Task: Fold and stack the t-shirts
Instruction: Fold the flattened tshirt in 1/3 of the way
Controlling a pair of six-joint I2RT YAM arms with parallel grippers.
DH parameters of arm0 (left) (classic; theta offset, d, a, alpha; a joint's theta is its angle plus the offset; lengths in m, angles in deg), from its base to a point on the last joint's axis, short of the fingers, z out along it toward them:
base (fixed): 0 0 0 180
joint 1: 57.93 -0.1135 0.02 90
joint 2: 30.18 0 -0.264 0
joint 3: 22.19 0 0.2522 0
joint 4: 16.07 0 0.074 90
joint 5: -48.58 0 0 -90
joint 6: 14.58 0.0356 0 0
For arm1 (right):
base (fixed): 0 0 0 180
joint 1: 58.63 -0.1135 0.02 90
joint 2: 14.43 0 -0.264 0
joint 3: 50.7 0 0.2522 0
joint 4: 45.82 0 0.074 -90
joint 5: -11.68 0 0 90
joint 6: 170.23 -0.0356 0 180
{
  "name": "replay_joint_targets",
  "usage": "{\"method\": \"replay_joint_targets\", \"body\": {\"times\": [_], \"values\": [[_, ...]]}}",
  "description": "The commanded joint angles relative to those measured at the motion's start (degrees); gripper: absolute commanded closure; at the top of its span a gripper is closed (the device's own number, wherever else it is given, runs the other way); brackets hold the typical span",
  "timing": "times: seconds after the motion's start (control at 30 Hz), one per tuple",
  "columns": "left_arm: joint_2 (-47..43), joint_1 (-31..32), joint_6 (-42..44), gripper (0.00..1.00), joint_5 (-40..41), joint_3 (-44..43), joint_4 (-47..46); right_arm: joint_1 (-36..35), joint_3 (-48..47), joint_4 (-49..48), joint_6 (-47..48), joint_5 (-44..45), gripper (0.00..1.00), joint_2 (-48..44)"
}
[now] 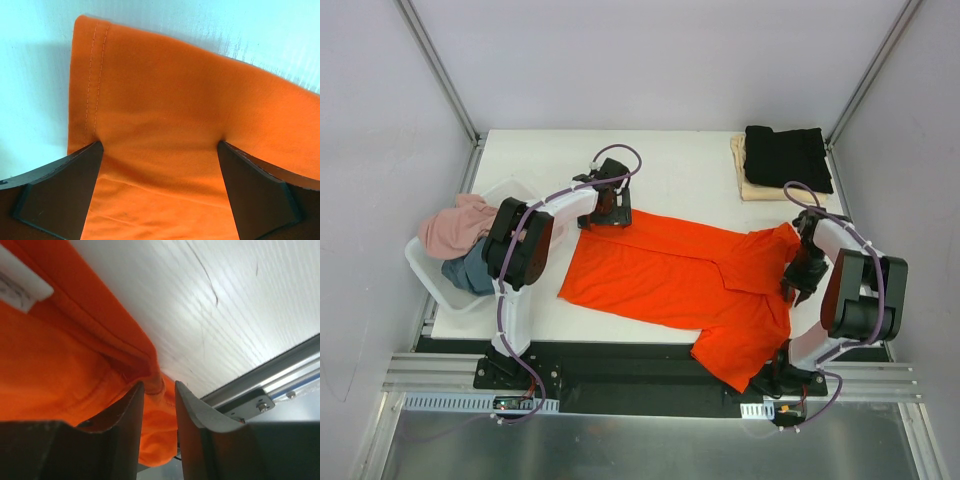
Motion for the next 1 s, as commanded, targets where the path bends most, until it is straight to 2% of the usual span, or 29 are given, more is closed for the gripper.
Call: {"method": "replay_joint_targets", "body": {"times": [0.0, 0.13, 0.2, 0.3, 0.4, 0.53, 0.6, 0.73, 0.77, 0.83, 0.87, 0.97], "values": [[-1.19, -0.88, -0.16, 0.01, 3.07, 1.21, 1.36, 0.04, -3.17, -4.14, -1.20, 2.14, 0.70, 5.57], [-0.75, -1.40, -0.07, 0.01, 3.24, 1.21, 1.36, 0.13, -4.57, -5.38, -1.63, 2.21, 0.88, 8.74], [-0.66, -1.58, -0.16, 0.01, 3.50, 1.30, 1.44, 0.74, -6.59, -3.98, -1.90, 5.54, 0.92, 10.23], [-0.66, -2.11, -0.25, 0.01, 3.68, 1.21, 1.36, 1.88, -9.66, -1.61, -2.16, 9.16, 0.92, 11.72], [-0.22, -2.55, -0.33, 0.01, 4.12, 1.04, 1.44, 2.50, -12.38, 0.76, -3.04, 13.71, 0.86, 13.13], [-0.49, -2.73, -0.25, 0.01, 3.77, 1.03, 1.44, 2.85, -15.55, 2.44, -1.82, 16.90, 0.71, 13.66], [-0.57, -2.73, -0.25, 0.01, 2.37, 0.86, 1.44, 2.76, -16.70, 2.09, -0.67, 14.27, 0.65, 12.44], [-1.19, -2.64, -0.07, 0.01, -0.53, 0.07, 1.44, 2.32, -16.71, -1.33, 1.61, 7.43, 0.48, 7.78], [-1.36, -2.64, 0.02, 0.01, -1.15, -0.11, 1.36, 2.24, -16.53, -2.47, 3.01, 1.32, 0.45, 6.04], [-1.89, -2.64, 0.02, 0.01, -2.73, -0.55, 1.36, 2.06, -16.18, -6.07, 3.81, -4.96, 0.39, 4.79], [-2.07, -2.64, -0.07, 0.01, -3.08, -0.63, 1.44, 1.97, -16.09, -7.21, 3.90, -9.86, 0.37, 4.61], [-3.21, -2.55, -0.16, 0.01, -4.32, -0.81, 1.36, 1.80, -16.79, -11.34, 3.73, -14.47, 0.35, 4.96]]}}
